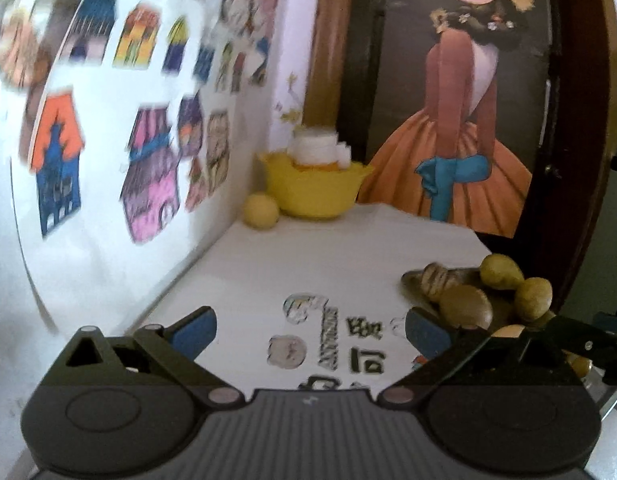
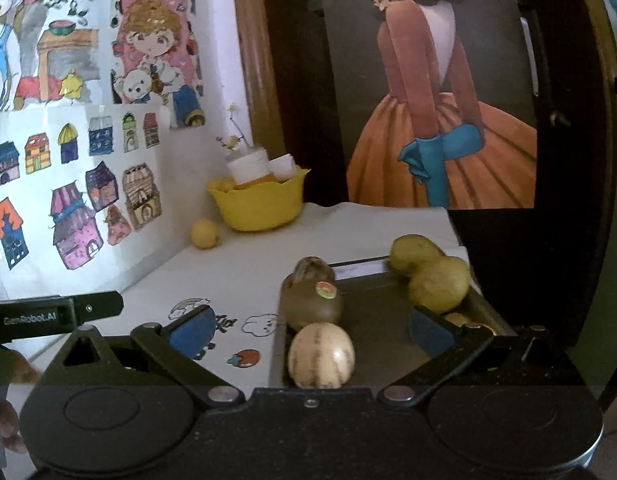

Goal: Organize fruits

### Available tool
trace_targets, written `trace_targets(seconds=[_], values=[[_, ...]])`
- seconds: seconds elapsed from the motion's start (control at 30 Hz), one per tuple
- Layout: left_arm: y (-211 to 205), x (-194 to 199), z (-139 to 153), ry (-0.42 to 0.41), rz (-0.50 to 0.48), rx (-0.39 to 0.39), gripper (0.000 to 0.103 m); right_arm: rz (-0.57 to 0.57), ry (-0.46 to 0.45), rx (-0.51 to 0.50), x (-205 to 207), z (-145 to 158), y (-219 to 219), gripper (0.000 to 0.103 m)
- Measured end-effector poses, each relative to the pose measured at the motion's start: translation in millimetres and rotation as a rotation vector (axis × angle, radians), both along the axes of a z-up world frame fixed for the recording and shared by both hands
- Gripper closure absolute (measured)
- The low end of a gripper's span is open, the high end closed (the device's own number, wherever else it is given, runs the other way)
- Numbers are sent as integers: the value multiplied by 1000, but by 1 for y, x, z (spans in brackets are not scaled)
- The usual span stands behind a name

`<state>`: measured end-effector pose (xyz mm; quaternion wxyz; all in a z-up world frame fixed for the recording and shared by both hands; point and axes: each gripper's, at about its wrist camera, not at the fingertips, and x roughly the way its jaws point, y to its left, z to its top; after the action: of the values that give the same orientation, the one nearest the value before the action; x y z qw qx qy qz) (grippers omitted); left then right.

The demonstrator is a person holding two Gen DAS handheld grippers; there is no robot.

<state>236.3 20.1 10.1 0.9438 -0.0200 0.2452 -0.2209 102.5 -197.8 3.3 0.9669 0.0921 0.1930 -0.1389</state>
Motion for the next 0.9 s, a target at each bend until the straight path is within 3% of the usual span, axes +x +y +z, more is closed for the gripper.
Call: trace_targets(seconds=[0.33,0.57,0.67,0.8,0.9], values=[[10,26,-29,70,-13,-17,1,25,2,0,5,-5,2,1],[13,36,-34,72,23,15,1,46,6,19,6,-10,0,1],[17,46,-38,129,21,-13,4,58,12,33,7,-12,-1,1],[13,45,-35,113,38,-3,4,66,9,44,5,-12,-4,1],[2,38,-28,110,5,-44,4,58,0,38,1,-11,-9,1]])
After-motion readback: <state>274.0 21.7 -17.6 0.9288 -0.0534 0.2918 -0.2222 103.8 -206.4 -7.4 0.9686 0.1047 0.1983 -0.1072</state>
